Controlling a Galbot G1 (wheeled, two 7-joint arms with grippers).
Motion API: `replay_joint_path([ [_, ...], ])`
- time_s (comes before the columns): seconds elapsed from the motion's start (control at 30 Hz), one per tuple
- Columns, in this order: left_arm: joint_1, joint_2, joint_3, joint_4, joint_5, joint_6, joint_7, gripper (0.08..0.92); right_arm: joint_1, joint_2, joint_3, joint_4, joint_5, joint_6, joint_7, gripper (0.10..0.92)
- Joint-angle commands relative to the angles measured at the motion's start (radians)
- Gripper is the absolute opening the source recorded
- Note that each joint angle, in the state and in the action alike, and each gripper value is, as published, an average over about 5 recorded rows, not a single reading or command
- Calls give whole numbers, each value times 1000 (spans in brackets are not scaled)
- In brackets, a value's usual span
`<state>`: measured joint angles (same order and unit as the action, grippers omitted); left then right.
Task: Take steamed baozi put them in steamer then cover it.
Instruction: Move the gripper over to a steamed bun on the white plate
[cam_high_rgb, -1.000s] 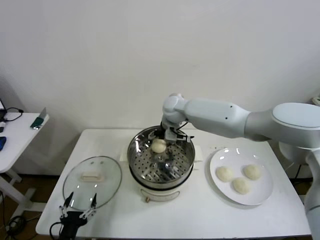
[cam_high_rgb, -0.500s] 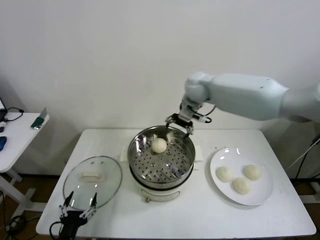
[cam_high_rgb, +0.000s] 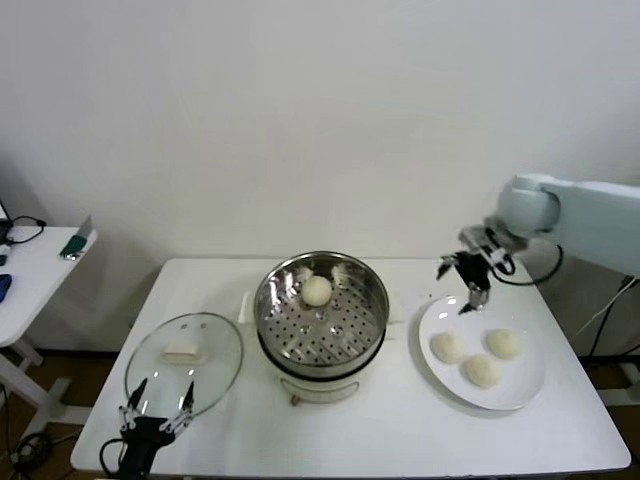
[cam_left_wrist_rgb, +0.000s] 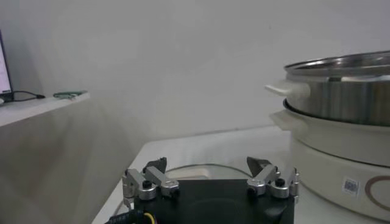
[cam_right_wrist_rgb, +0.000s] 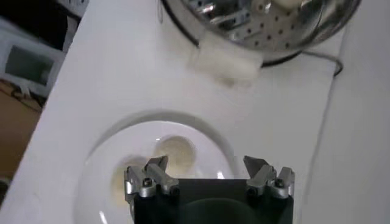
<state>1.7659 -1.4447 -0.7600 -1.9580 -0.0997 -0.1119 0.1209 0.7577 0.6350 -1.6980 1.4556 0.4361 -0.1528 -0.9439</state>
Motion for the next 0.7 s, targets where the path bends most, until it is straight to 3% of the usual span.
replay_joint_path([
  [0.03,0,1,0,0,7,-2,0,823,-284,-156,197,53,-119,-171,60,823],
  [0.7,19,-2,-5,-5,20,-14,-1,823,-627,-24,517,-132,-245,-194,124,823],
])
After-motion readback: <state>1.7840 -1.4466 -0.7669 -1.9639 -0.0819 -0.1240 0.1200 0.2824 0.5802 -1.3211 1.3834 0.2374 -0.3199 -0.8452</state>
